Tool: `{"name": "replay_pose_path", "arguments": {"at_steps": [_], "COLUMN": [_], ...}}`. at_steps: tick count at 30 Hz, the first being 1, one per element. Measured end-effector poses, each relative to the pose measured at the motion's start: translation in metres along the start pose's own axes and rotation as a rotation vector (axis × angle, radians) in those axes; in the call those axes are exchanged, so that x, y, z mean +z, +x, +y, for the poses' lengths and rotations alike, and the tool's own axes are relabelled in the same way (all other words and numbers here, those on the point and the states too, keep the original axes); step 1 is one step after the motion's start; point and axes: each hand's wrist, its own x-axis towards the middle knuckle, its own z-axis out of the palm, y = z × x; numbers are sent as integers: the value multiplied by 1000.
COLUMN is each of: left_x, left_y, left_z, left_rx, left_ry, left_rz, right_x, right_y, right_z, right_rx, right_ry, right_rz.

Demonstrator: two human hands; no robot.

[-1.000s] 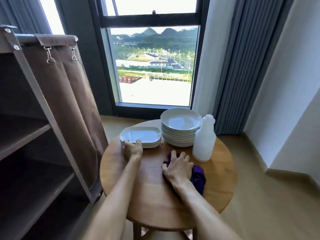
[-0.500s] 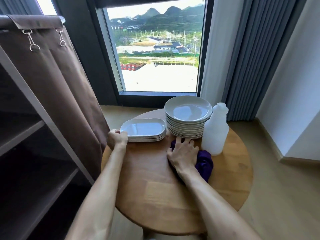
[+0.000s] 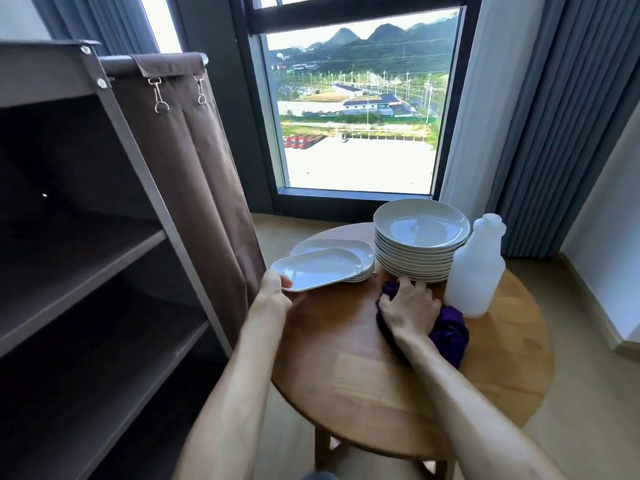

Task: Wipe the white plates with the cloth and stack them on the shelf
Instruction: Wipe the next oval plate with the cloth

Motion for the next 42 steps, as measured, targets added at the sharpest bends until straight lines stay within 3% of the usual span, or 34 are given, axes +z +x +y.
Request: {"name": "replay_pose_path", "arguments": {"at_steps": [6, 10, 17, 22, 24, 27, 30, 36, 38, 40, 42], "left_x": [-32, -53, -78, -79, -71, -63, -66, -71, -74, -77, -79], "left_y": [-29, -52, -78, -99, -109, -119, -125, -115, -106, -102, -106], "left_z": [-17, -31, -57, -66, -66, -67, -63, -60, -61, -65, -68], "left_rx": [-29, -22, -80, -65, -60, 44, 179, 287, 325, 330, 315], "left_ry": [-189, -436, -610, -535, -490, -357, -256, -257, -274, -297, -353], "left_rz": [-146, -295, -462, -500, -485, -473, -436, -320, -293, -315, -357], "right_x": [-33, -78, -144, -140, -117, -79, -66, -60, -56, -56, -53], "right_y": [-3, 3, -11, -47, -60, -77, -89, -127, -131, -124, -116], "right_z": [-25, -35, -63, -78, -86, -93, -96, -107, -104, -102, -102], "right_rx": [244, 329, 250, -74, -229, -295, -293, -614, -644, -611, -596], "right_ry": [603, 915, 1172, 997, 799, 533, 557, 740, 781, 746, 634], "right_rz": [88, 204, 361, 306, 155, -66, -166, -414, -451, -440, -293]}}
